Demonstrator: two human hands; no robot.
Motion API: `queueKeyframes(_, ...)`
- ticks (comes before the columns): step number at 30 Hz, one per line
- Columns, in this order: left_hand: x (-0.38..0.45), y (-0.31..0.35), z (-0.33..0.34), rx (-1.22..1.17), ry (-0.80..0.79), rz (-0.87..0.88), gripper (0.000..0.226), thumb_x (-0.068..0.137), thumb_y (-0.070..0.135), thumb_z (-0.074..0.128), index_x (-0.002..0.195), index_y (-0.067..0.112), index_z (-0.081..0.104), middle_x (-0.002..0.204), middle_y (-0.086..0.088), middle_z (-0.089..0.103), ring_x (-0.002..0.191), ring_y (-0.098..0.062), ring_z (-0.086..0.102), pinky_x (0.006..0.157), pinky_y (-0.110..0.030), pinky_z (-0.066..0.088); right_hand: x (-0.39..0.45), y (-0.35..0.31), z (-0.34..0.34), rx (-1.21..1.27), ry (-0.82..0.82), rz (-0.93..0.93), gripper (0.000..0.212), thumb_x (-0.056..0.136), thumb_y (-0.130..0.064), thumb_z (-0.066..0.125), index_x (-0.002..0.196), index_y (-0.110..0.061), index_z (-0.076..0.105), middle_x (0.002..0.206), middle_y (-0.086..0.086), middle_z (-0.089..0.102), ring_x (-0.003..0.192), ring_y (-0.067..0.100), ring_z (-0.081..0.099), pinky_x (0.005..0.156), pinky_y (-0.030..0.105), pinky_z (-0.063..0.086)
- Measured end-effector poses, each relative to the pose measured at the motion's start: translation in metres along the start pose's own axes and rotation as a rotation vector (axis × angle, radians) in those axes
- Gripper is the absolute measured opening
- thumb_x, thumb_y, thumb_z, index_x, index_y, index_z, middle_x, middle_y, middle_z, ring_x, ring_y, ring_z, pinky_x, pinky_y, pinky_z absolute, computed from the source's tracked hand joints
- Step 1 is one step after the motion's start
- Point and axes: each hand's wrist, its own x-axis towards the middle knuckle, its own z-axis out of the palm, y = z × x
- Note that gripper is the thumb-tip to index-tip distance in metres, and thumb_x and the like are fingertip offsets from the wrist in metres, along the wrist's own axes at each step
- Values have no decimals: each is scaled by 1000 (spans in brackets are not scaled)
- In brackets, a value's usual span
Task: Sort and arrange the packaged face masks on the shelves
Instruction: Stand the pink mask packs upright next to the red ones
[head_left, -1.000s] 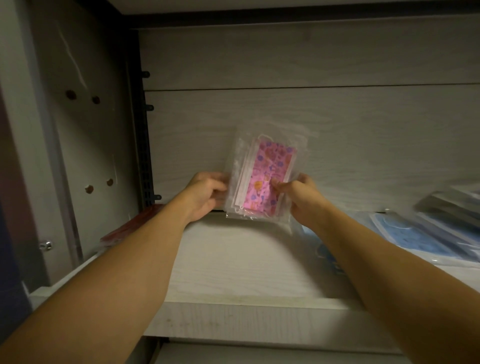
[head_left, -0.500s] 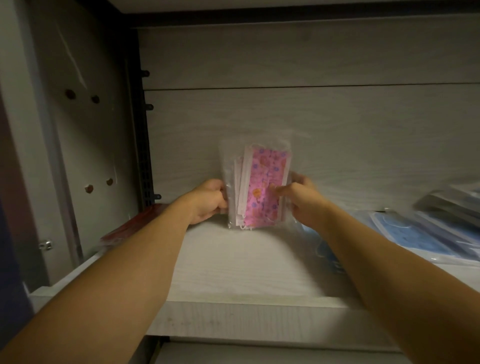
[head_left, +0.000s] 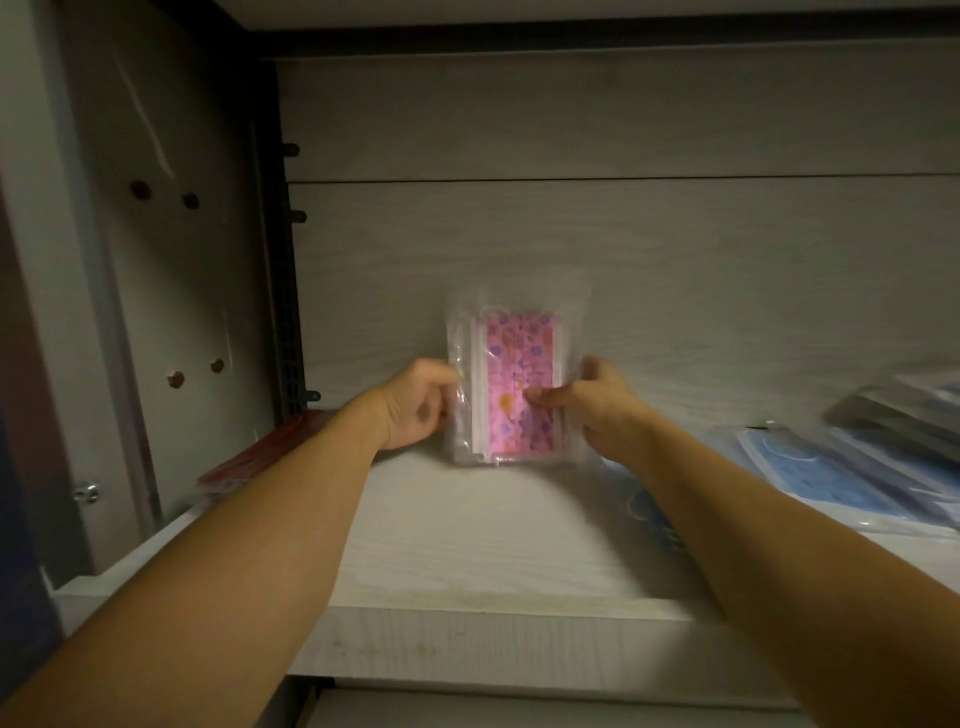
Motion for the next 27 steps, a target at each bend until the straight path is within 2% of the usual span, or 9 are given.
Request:
queueKeyframes(1, 3, 3, 2, -85, 35, 54, 23, 54, 5, 46, 57, 13, 68, 59, -3, 61, 63, -19, 59, 66, -29, 48, -1, -2, 1, 9, 2, -22, 45, 76, 7, 81, 111, -7, 56, 108, 16, 71, 94, 34, 73, 83, 56, 60)
queueKeyframes(3, 11, 6, 5, -144, 50, 194, 46, 59, 5, 50, 100, 8, 70, 85, -10, 69, 83, -27, 66, 81, -40, 56, -3, -5, 5, 30, -24, -65, 39, 77, 11, 78, 103, -11, 57, 107, 14, 71, 96, 32, 72, 85, 54, 59)
queueKeyframes(5, 16, 3, 7, -40, 111, 248, 63, 61, 2, 54, 124, 4, 61, 100, -12, 71, 96, -29, 69, 86, -46, 58, -7, -6, 9, 46, -96, -76, 40, 77, 14, 75, 105, -10, 60, 107, 13, 72, 101, 32, 72, 87, 53, 59)
queueKeyframes(9, 20, -8, 5, 177, 207, 209, 45, 81, -12, 51, 120, 8, 64, 102, -12, 74, 100, -34, 71, 90, -49, 58, -8, 1, 12, -16, -258, -54, 43, 81, 15, 69, 116, -9, 65, 110, 12, 74, 103, 27, 72, 87, 43, 61)
queueKeyframes(13, 25, -12, 2, 164, 202, 203, 46, 86, -15, 46, 106, 20, 67, 104, -9, 76, 104, -30, 71, 97, -51, 54, -4, 7, 13, -43, -220, -28, 46, 85, 12, 69, 128, 0, 59, 117, 16, 72, 106, 27, 71, 92, 44, 58)
queueKeyframes(16, 24, -10, 6, 144, 199, 225, 43, 87, -12, 47, 104, 22, 67, 99, -5, 76, 99, -27, 72, 96, -48, 55, -2, 5, 14, -26, -145, -54, 44, 85, 11, 70, 127, 3, 58, 113, 15, 72, 100, 25, 72, 80, 37, 62)
queueKeyframes(19, 26, -9, 6, 123, 194, 246, 33, 81, 5, 54, 106, 19, 69, 100, -12, 76, 98, -31, 72, 93, -47, 57, -1, 5, 12, -15, -127, -40, 41, 82, 9, 73, 120, 0, 60, 108, 13, 73, 91, 22, 74, 70, 31, 63)
queueKeyframes(22, 28, -14, 4, 108, 223, 235, 24, 88, 11, 61, 110, 18, 70, 100, -10, 77, 96, -30, 73, 93, -51, 57, 1, 6, 12, -53, -147, -17, 46, 78, 0, 81, 121, -5, 64, 108, 10, 76, 94, 23, 75, 77, 36, 62)
queueKeyframes(27, 30, -10, 5, 10, 272, 279, 35, 77, 19, 65, 112, 23, 63, 109, -10, 74, 102, -31, 72, 89, -48, 58, 4, -1, 11, 35, -28, -62, 48, 81, -1, 80, 124, -5, 59, 113, 12, 73, 101, 28, 73, 92, 51, 58)
